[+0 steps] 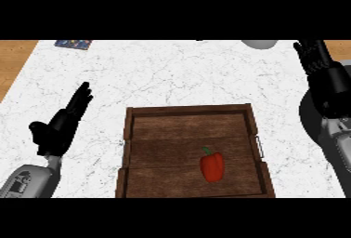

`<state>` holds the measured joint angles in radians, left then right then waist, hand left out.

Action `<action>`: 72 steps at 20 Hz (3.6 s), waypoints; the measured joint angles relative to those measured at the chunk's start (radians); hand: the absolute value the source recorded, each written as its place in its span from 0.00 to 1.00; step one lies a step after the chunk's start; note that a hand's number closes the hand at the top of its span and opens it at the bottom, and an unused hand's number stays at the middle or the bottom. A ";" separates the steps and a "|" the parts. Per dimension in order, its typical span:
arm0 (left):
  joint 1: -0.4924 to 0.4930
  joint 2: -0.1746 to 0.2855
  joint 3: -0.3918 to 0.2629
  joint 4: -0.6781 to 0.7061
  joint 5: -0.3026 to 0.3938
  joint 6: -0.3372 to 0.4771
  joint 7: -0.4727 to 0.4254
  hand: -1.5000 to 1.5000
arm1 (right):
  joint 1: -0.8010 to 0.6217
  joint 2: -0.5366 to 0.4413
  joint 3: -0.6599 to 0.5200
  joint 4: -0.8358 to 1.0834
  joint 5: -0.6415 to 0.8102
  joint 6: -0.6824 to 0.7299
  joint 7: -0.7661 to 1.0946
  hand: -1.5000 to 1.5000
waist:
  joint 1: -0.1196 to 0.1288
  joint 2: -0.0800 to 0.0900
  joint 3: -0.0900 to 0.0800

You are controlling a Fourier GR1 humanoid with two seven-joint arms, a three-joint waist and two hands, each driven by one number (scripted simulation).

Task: Pick the bell pepper from the tray and place it in the pot

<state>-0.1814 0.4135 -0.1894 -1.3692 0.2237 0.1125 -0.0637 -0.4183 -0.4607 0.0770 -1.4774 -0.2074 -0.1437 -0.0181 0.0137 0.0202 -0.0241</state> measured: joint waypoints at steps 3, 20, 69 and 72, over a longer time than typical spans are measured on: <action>-0.008 -0.012 0.029 -0.023 0.004 0.030 0.018 0.50 | -0.027 0.016 0.009 0.063 -0.004 0.057 -0.047 1.00 | 0.004 -0.009 0.013; -0.013 -0.033 0.150 -0.218 0.035 0.154 0.214 0.50 | 0.050 0.010 0.134 0.255 0.228 0.236 -0.573 0.00 | -0.007 -0.021 0.024; -0.041 -0.152 0.255 -0.240 -0.109 0.077 0.280 0.50 | 0.119 0.216 0.472 -0.048 0.942 0.688 0.212 0.00 | -0.013 -0.021 0.024; -0.030 -0.156 0.270 -0.252 -0.102 0.057 0.284 0.50 | 0.110 0.248 0.453 -0.009 0.976 0.690 0.203 0.00 | -0.012 -0.022 0.023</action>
<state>-0.2112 0.2576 0.0811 -1.6217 0.1214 0.1698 0.2199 -0.3078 -0.2128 0.5303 -1.4868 0.7685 0.5465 0.1851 0.0021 -0.0016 -0.0012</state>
